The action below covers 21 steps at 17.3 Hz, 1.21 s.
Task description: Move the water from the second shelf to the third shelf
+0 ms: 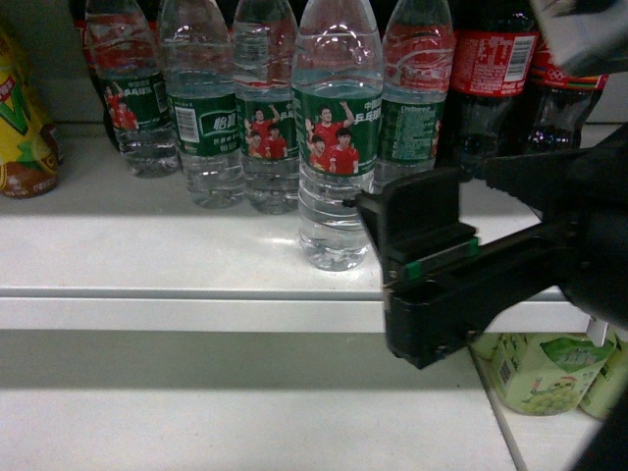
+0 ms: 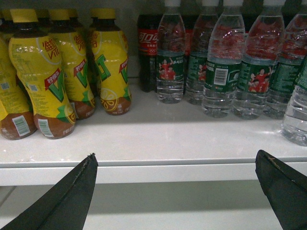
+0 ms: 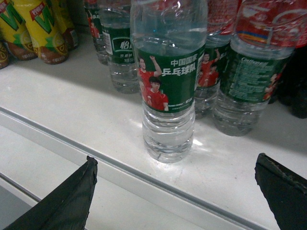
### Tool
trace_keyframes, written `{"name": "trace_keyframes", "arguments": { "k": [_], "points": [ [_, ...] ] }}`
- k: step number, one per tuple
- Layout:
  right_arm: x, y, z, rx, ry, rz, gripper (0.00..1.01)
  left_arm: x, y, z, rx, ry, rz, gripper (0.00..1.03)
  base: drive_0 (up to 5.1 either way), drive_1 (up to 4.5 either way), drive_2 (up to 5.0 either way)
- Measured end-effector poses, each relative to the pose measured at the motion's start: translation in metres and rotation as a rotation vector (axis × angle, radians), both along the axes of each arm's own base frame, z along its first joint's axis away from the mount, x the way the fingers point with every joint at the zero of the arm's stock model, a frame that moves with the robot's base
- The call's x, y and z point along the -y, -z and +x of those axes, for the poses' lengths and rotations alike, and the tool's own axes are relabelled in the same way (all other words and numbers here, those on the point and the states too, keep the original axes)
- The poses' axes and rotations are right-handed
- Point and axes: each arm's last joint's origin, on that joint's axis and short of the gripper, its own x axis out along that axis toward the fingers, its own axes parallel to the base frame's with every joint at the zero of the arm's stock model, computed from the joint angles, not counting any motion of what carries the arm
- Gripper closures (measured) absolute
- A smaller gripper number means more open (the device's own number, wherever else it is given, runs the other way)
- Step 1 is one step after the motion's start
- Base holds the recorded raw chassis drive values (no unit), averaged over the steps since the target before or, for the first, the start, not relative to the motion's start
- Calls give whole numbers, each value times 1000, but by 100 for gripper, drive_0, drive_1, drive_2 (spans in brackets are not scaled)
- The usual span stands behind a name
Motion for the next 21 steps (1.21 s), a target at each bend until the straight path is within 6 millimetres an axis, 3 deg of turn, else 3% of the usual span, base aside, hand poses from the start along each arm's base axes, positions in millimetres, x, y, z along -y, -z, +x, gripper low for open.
{"name": "trace_keyframes", "arguments": {
  "k": [6,13,21],
  "points": [
    [-20,2,16,-42,-31,17,3,0,0,0,0,0,0,5,0,0,0],
    [-34,-3,57,-153,78,89,3,0,0,0,0,0,0,5,0,0,0],
    [-58,-15,85,-123,117,79,3,0,0,0,0,0,0,5,0,0,0]
  ]
}}
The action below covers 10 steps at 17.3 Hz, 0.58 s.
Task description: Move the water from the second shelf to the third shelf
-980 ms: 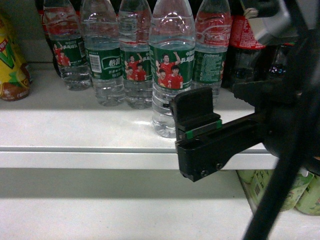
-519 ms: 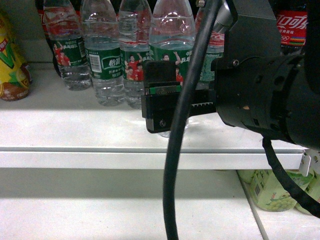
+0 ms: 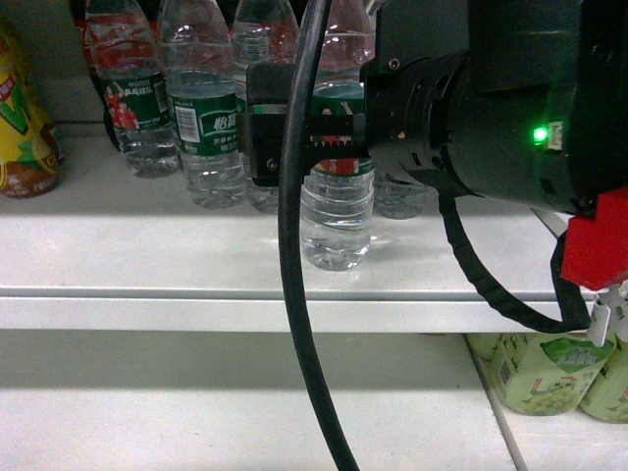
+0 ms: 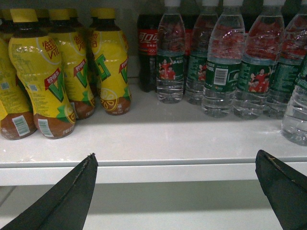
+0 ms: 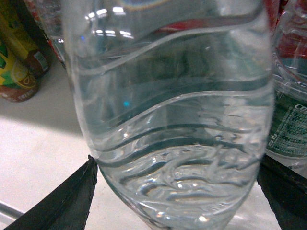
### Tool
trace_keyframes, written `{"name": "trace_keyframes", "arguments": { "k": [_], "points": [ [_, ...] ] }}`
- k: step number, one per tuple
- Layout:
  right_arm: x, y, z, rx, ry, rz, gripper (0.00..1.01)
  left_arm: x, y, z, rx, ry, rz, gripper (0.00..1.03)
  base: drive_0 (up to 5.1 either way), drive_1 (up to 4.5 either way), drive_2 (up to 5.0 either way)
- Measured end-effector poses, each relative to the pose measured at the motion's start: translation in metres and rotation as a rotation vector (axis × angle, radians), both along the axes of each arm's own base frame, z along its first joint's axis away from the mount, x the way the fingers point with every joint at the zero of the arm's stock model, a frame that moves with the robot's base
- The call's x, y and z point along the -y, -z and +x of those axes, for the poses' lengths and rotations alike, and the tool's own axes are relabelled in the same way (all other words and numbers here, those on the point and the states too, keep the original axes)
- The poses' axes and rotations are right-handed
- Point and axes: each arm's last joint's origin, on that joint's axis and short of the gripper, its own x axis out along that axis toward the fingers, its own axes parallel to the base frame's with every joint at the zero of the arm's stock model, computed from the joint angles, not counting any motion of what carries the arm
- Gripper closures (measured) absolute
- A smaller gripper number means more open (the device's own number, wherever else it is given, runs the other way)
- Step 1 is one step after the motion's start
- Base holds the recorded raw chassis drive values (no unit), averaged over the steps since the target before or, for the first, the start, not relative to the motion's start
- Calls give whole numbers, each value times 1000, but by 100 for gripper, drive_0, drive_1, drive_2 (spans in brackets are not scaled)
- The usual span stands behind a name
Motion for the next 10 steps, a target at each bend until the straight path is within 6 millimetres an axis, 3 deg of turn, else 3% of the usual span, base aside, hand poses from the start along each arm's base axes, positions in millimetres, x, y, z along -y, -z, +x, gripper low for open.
{"name": "trace_keyframes", "arguments": {
  "k": [5,10],
  "points": [
    [-12,10,3,-18,2,-38,3,0,0,0,0,0,0,5,0,0,0],
    [-16,6,-2,15,10,-45,50,0,0,0,0,0,0,5,0,0,0]
  ]
}}
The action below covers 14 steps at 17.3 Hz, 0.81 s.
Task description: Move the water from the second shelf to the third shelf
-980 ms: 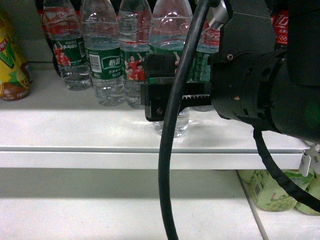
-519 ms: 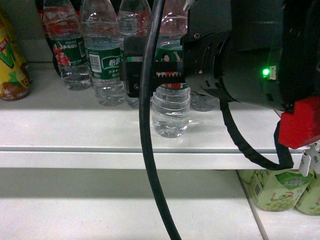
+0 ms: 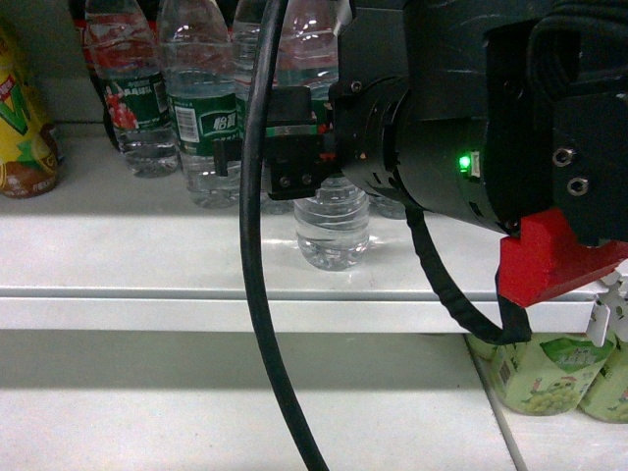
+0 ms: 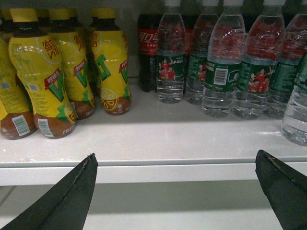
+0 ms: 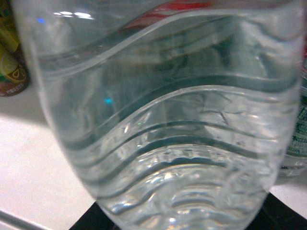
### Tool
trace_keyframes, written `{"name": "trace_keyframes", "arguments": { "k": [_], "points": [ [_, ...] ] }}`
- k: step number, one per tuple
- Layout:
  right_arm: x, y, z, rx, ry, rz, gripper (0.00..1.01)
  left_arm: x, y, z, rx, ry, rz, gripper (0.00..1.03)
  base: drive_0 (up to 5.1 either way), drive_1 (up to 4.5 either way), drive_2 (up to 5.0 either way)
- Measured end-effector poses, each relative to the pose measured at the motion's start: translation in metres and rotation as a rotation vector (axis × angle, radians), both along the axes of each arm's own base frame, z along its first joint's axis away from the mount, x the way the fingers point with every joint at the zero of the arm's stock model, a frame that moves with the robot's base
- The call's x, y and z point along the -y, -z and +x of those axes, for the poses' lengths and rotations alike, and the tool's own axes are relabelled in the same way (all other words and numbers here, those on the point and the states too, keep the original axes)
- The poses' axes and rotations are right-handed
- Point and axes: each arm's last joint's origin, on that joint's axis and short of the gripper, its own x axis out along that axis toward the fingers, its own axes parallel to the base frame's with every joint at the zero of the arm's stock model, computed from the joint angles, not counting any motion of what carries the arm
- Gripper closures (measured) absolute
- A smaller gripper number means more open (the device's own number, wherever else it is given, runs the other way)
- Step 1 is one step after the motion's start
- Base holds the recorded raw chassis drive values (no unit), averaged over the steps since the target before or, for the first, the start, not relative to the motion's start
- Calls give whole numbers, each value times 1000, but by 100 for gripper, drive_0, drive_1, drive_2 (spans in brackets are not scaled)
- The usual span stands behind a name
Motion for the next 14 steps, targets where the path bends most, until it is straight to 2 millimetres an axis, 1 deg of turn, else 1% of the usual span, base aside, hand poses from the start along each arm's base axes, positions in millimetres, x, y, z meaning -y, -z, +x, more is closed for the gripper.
{"name": "trace_keyframes", "arguments": {
  "k": [1,2,5,7,8,9,10,12,13,14],
  "points": [
    [3,-1,-5,-1,-6,0,57,0,0,0,0,0,0,5,0,0,0],
    [4,-3,-12,-4,-24,2,60,0,0,0,0,0,0,5,0,0,0],
    [21,-3,-37,-21,-54,4,62,0,0,0,0,0,0,5,0,0,0],
    [41,-2,-56,-22,-48,11,62,0,0,0,0,0,0,5,0,0,0],
    [55,0,-66,-22,-33,11,62,0,0,0,0,0,0,5,0,0,0],
    [70,1,-76,-21,-10,10,62,0,0,0,0,0,0,5,0,0,0],
    [93,0,-89,-14,32,9,62,0,0,0,0,0,0,5,0,0,0],
    [116,-4,-101,7,69,16,62,0,0,0,0,0,0,5,0,0,0],
    [123,-6,-105,11,80,19,62,0,0,0,0,0,0,5,0,0,0],
    [136,-10,-113,23,105,26,62,0,0,0,0,0,0,5,0,0,0]
  ]
}}
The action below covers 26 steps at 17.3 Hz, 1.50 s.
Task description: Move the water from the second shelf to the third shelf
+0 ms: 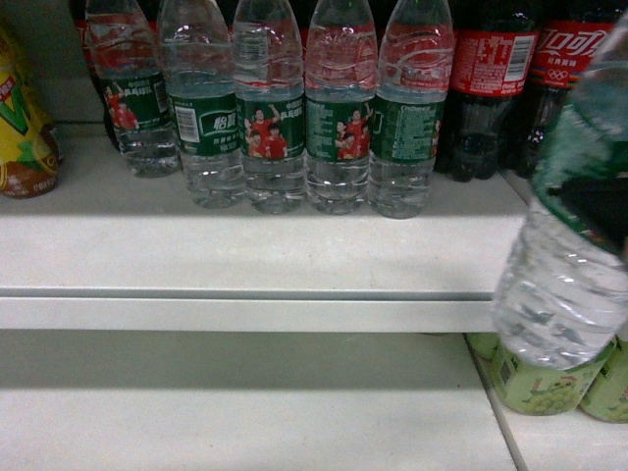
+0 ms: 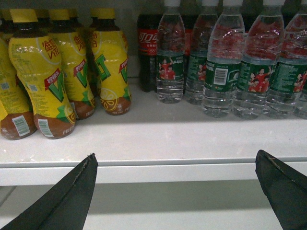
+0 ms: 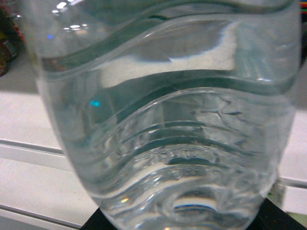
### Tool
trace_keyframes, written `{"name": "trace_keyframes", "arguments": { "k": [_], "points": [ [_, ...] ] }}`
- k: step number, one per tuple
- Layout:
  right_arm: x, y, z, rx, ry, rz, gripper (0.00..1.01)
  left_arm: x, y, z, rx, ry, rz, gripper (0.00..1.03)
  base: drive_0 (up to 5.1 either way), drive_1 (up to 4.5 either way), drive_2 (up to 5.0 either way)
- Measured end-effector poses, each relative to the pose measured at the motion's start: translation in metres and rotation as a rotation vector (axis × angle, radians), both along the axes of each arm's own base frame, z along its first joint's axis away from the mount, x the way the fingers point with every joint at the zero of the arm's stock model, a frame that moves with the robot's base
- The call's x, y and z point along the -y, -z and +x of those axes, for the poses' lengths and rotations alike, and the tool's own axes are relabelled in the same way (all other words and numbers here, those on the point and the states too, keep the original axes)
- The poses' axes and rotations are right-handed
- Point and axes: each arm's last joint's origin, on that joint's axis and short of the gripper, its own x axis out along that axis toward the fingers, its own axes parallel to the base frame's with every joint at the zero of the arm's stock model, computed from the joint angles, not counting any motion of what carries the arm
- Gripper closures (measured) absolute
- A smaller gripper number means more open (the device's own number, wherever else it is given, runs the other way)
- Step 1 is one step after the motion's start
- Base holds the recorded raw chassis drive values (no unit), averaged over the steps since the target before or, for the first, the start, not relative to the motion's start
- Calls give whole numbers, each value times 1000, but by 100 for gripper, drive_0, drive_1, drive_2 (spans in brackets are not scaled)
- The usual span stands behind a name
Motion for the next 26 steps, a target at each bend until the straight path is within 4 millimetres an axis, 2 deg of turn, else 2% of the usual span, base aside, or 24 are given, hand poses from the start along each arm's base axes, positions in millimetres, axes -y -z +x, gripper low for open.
{"name": "trace_keyframes", "arguments": {
  "k": [3,5,11,26],
  "points": [
    [35,-6,-26,14,53,20,62,0,0,0,0,0,0,5,0,0,0],
    [46,-8,-39,20,75,29,62,0,0,0,0,0,0,5,0,0,0],
    [52,-20,-74,91,41,50,62,0,0,0,0,0,0,5,0,0,0],
    [52,-16,-77,64,40,40,62,0,0,0,-4,0,0,5,0,0,0]
  ]
}}
